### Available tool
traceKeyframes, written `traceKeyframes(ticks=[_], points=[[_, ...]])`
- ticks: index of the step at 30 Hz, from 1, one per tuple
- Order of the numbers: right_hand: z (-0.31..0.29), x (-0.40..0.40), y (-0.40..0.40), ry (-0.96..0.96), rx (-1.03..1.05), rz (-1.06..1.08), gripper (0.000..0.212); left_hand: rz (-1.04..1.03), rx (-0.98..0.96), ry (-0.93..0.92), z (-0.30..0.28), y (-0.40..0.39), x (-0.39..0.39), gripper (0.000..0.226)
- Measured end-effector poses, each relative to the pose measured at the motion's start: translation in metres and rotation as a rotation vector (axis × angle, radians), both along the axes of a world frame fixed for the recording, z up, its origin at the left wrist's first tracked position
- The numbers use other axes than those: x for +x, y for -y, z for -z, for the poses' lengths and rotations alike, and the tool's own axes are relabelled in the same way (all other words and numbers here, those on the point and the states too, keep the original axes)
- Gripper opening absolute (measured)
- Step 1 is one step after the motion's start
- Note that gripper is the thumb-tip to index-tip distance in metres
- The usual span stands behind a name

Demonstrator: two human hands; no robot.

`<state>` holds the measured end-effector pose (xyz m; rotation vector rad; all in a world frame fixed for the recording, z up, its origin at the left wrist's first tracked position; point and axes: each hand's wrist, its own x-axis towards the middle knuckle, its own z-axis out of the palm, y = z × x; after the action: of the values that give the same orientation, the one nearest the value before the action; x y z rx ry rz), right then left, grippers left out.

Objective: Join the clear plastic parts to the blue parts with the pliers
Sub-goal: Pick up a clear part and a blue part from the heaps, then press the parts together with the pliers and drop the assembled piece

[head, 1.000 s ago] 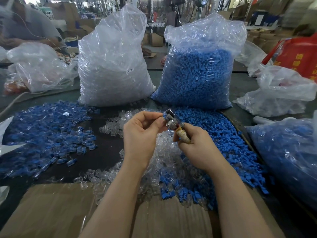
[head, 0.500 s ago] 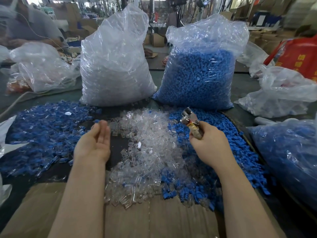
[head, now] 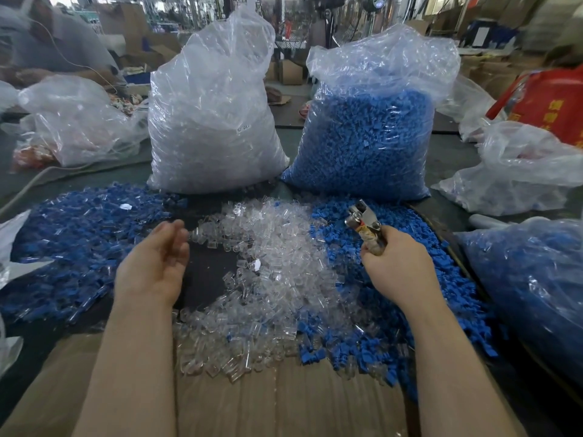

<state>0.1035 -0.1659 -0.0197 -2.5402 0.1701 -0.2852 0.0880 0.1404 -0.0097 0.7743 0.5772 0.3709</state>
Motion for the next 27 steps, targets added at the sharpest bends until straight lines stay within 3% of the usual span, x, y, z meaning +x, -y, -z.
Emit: traceKeyframes(ticks=[3, 5, 9, 13, 18, 22, 27], points=[[-0.001, -0.001, 0.000, -0.001, 0.015, 0.014, 0.004, 0.235, 0.705, -0.190, -0.001, 0.021, 0.004, 0.015], [-0.001, -0.001, 0.000, -0.011, 0.010, 0.027, 0.004, 0.382, 0.994, -0.234, 0.005, 0.035, 0.000, 0.015], [-0.003, -0.003, 0.000, -0.034, -0.020, 0.075, 0.010, 0.442, 1.458, -0.402, 0.013, 0.051, 0.006, 0.012], [-0.005, -0.006, 0.000, -0.045, -0.042, 0.155, 0.014, 0.485, 1.535, -0.476, 0.017, 0.057, 0.007, 0.019], [-0.006, -0.009, -0.001, -0.075, -0.131, 0.278, 0.014, 0.486, 1.530, -0.478, 0.015, 0.056, 0.006, 0.005], [-0.001, -0.010, -0.003, -0.173, -0.209, 0.345, 0.028, 0.479, 1.558, -0.468, 0.015, 0.057, 0.006, 0.004], [0.002, -0.012, -0.002, -0.271, -0.245, 0.331, 0.034, 0.504, 1.477, -0.450, 0.017, 0.054, 0.006, 0.025]])
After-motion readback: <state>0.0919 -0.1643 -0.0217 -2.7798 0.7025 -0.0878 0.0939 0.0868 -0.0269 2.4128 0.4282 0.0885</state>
